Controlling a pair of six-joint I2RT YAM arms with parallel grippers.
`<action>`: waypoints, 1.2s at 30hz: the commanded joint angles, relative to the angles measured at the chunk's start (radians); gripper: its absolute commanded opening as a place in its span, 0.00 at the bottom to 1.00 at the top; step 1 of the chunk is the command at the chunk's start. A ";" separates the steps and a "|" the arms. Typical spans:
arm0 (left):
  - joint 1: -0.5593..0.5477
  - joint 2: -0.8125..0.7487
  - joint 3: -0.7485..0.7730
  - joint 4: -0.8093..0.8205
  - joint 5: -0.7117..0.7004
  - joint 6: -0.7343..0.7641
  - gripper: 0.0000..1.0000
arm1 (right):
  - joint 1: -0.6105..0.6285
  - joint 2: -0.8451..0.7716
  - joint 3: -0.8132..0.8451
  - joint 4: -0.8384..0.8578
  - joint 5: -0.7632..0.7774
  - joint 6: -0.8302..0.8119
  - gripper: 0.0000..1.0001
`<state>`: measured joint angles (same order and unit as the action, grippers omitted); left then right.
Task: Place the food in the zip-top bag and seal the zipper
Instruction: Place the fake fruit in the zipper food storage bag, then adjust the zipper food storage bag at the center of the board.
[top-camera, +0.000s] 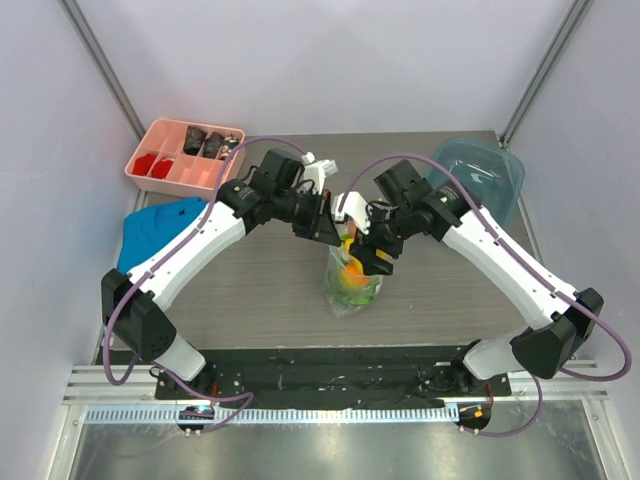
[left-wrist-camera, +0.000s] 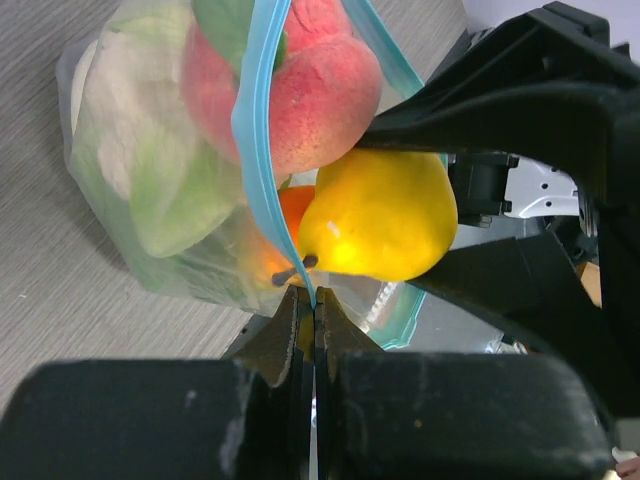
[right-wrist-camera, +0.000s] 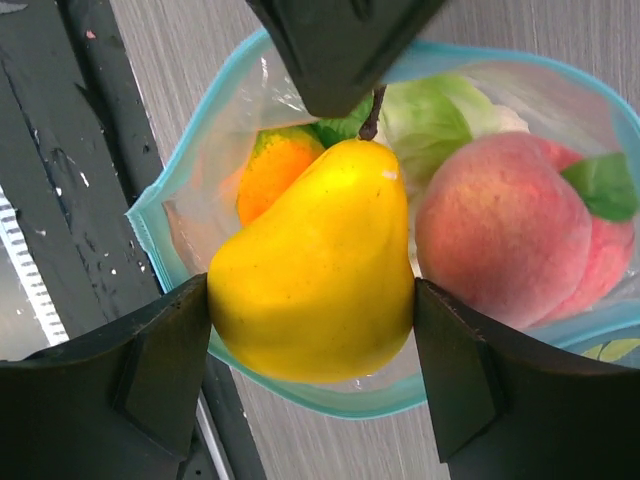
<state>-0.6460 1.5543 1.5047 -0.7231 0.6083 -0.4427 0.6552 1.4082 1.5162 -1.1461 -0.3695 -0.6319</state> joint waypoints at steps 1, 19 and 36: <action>0.003 -0.022 0.043 0.027 0.038 -0.010 0.00 | 0.035 0.017 0.117 -0.020 0.057 0.018 0.89; 0.003 -0.025 0.042 0.027 0.039 -0.007 0.00 | -0.336 0.014 0.070 -0.141 -0.150 0.386 0.67; -0.053 -0.014 0.169 0.010 0.002 0.013 0.00 | -0.356 0.057 0.159 -0.107 -0.540 0.509 0.01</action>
<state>-0.6594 1.5543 1.5837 -0.7429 0.6041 -0.4389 0.2546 1.4902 1.6344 -1.2896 -0.7975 -0.1753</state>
